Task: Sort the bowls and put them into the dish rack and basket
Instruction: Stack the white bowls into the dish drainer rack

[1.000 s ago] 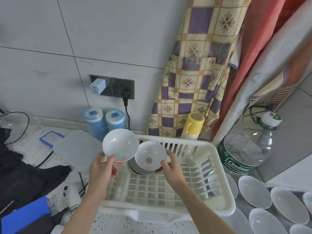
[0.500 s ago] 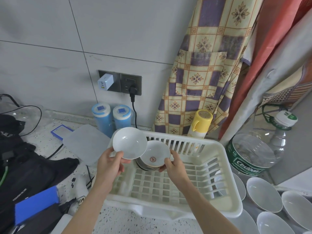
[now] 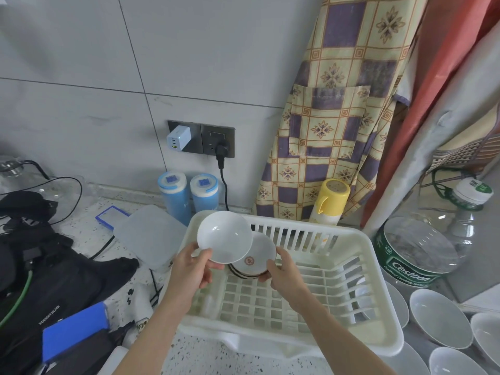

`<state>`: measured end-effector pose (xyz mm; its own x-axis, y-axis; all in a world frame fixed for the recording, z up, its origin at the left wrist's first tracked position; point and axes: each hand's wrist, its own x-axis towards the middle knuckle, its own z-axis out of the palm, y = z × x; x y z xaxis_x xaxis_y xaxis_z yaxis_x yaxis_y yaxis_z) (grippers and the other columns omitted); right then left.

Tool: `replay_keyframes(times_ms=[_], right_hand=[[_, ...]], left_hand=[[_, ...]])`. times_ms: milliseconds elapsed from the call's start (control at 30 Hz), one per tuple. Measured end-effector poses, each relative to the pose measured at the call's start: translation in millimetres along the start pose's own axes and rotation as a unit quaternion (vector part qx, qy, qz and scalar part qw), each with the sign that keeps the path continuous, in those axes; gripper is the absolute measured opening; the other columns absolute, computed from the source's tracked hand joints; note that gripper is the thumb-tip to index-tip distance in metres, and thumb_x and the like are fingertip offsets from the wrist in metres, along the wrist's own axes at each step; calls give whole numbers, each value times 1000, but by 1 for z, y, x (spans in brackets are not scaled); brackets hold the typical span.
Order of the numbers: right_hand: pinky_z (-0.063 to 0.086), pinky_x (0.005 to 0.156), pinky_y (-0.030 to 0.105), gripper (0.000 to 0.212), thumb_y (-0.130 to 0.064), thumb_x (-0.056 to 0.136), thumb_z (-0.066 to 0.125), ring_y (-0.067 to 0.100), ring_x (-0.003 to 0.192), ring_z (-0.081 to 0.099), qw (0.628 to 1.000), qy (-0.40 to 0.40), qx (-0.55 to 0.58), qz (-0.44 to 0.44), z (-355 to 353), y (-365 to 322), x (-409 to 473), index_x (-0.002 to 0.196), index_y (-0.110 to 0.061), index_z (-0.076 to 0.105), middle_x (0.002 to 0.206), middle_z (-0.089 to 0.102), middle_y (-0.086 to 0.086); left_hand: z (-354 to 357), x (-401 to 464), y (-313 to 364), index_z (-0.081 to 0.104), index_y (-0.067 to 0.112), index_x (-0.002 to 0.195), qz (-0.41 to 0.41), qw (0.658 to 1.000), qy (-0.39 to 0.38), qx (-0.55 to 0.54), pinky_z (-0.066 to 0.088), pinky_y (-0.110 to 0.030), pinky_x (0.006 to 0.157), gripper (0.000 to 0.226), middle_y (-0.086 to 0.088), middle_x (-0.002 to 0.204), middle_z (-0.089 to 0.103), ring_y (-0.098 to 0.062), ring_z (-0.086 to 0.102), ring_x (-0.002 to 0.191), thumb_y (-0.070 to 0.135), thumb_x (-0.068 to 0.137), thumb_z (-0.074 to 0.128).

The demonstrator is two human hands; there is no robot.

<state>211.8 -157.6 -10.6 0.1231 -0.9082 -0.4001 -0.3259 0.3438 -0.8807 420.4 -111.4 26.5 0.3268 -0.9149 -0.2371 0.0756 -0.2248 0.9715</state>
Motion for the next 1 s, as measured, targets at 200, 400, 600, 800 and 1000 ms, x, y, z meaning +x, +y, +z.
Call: replay_keyframes(times_ms=[200, 400, 600, 800, 1000], right_hand=[[42, 49, 21, 44, -27, 98, 49, 16, 63, 57, 999, 3, 35, 6, 1, -1, 0, 141, -29, 37, 71, 75, 5], [42, 49, 21, 46, -31, 99, 52, 17, 67, 61, 999, 17, 40, 7, 2, 1, 1, 142, -25, 38, 73, 76, 5], [44, 58, 23, 43, -39, 99, 48, 10, 70, 63, 994, 103, 43, -17, -4, -1, -4, 138, -22, 45, 66, 69, -2], [43, 67, 24, 25, -35, 100, 47, 3, 66, 62, 990, 80, 88, -71, -5, -13, -10, 118, -22, 61, 66, 67, -1], [40, 49, 14, 27, -19, 94, 56, -3, 49, 54, 993, 13, 93, -67, -6, -15, -14, 120, -14, 62, 69, 67, -7]], left_hand=[[1, 0, 1, 62, 22, 106, -4, 1000, -18, 1, 29, -21, 36, 19, -18, 73, 75, -12, 43, 37, 11, 94, 53], [0, 2, -2, 62, 20, 109, -8, 999, -40, 17, 29, -21, 36, 18, -19, 73, 75, -13, 43, 38, 13, 95, 52], [1, 5, -4, 62, 17, 113, -17, 997, -54, 48, 30, -22, 36, 21, -18, 74, 75, -13, 43, 38, 17, 96, 51], [25, 9, 3, 61, 13, 117, -12, 998, -38, 52, 31, -19, 36, 24, -20, 70, 74, -13, 43, 36, 13, 95, 49], [30, 8, 0, 60, 14, 118, -2, 990, -98, 104, 33, -21, 38, 25, -16, 70, 75, -13, 46, 37, 14, 96, 49]])
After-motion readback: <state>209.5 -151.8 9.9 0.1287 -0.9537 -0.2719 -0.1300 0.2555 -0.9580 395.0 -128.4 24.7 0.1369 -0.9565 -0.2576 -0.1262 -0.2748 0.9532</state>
